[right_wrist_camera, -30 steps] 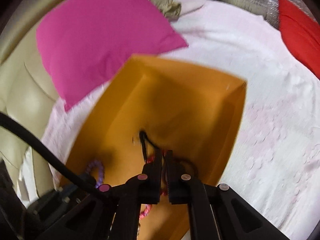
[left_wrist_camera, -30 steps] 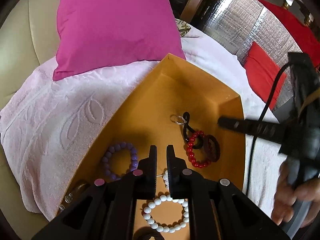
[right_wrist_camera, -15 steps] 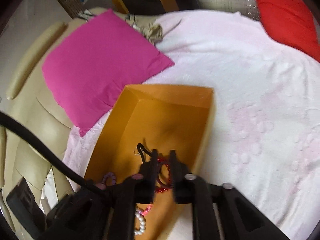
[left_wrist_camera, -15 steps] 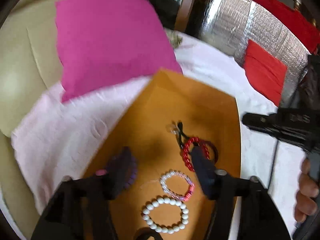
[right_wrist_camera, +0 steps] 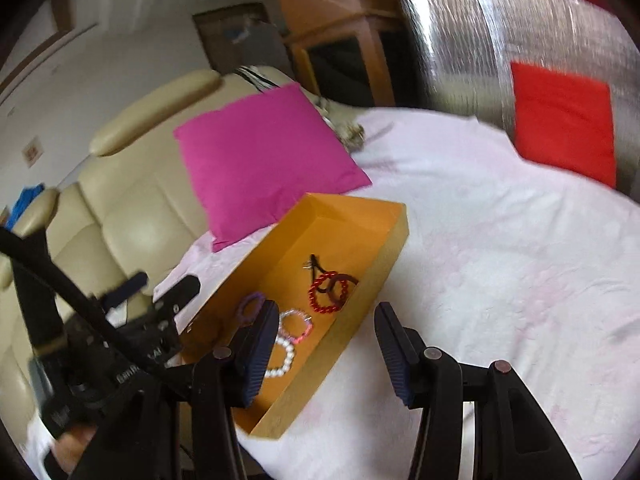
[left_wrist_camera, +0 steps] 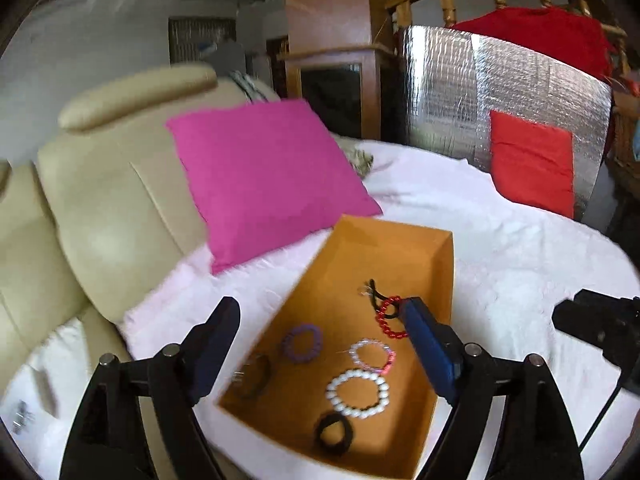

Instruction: Organize jewelry

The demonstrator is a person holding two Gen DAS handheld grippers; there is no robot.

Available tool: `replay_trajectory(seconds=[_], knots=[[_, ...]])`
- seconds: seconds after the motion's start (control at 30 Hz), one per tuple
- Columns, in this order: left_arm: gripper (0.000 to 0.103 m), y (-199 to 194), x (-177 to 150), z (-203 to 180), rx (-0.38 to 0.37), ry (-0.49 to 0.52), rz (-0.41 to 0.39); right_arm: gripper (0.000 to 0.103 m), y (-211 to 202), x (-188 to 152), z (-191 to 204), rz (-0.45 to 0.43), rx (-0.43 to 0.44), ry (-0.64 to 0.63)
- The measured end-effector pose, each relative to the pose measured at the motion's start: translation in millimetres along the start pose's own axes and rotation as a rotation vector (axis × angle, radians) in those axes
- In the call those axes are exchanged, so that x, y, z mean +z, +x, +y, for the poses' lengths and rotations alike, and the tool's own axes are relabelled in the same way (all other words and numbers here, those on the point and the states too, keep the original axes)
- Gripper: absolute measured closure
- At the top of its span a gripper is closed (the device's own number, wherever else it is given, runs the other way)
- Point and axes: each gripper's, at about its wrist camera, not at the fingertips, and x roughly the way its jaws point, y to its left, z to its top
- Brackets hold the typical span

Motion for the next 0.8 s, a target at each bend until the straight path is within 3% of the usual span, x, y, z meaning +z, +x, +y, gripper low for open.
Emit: replay_trajectory(seconds=[0.13, 0.37, 0.8], knots=[[0.012, -45, 2, 10, 0.031, 0.039, -0.056, 0.049, -28, -23, 21, -0.058, 0.011, -0.038], [0.011, -105, -1, 24, 0.084, 0.086, -0.099, 0.049, -65, -56, 62, -0.099, 0.015, -0.093], [0.010, -151, -13, 42, 0.109, 0.075, -0.115, 0.049, -98, -79, 95, -0.105, -0.048, -0.113]])
